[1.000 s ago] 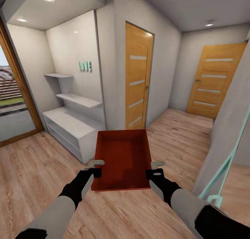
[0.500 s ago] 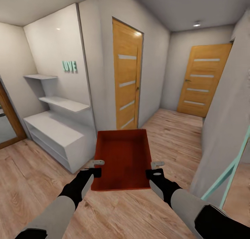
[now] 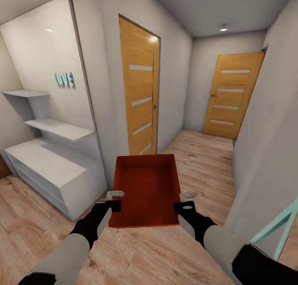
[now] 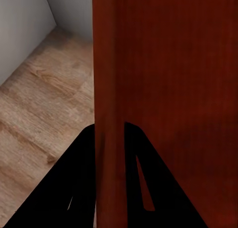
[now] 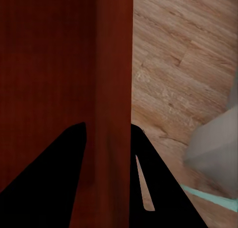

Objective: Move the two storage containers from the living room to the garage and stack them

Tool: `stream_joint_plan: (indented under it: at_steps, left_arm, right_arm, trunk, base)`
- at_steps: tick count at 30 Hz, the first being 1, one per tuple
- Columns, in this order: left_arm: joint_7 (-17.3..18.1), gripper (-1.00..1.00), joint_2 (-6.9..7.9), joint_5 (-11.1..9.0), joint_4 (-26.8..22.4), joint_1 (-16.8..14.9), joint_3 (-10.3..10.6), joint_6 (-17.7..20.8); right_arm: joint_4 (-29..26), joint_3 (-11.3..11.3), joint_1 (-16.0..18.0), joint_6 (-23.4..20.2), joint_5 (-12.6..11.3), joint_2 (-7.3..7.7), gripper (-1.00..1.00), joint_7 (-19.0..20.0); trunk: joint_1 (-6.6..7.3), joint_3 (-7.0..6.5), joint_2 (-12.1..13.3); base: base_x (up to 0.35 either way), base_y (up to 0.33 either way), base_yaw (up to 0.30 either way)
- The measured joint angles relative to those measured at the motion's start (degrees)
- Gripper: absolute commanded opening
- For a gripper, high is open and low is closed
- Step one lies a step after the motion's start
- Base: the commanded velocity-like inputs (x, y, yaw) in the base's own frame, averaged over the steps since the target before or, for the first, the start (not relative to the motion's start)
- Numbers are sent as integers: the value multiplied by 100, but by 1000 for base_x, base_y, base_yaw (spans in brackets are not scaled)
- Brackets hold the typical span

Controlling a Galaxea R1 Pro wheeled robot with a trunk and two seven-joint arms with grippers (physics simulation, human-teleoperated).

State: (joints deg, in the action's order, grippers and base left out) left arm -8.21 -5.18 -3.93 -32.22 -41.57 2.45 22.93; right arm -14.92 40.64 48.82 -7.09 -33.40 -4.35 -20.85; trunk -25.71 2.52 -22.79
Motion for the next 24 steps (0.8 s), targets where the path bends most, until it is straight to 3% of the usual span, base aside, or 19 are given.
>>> stream_joint_plan:
  at_steps: [13,24]
  left_arm:
    - [0,-100,-1,-3,6,1,-1,-3]
    - [0,-100,-1,1,0,0,-1,-1]
  right_arm:
    - [0,7,0,-5,0,3,-100,3]
    - [-2,-1,-1,-1,-1,0,-100,-4]
  trunk:
    - [0,0,0]
    - [0,0,0]
  base:
    - [322,0,-7]
    - [322,0,-212]
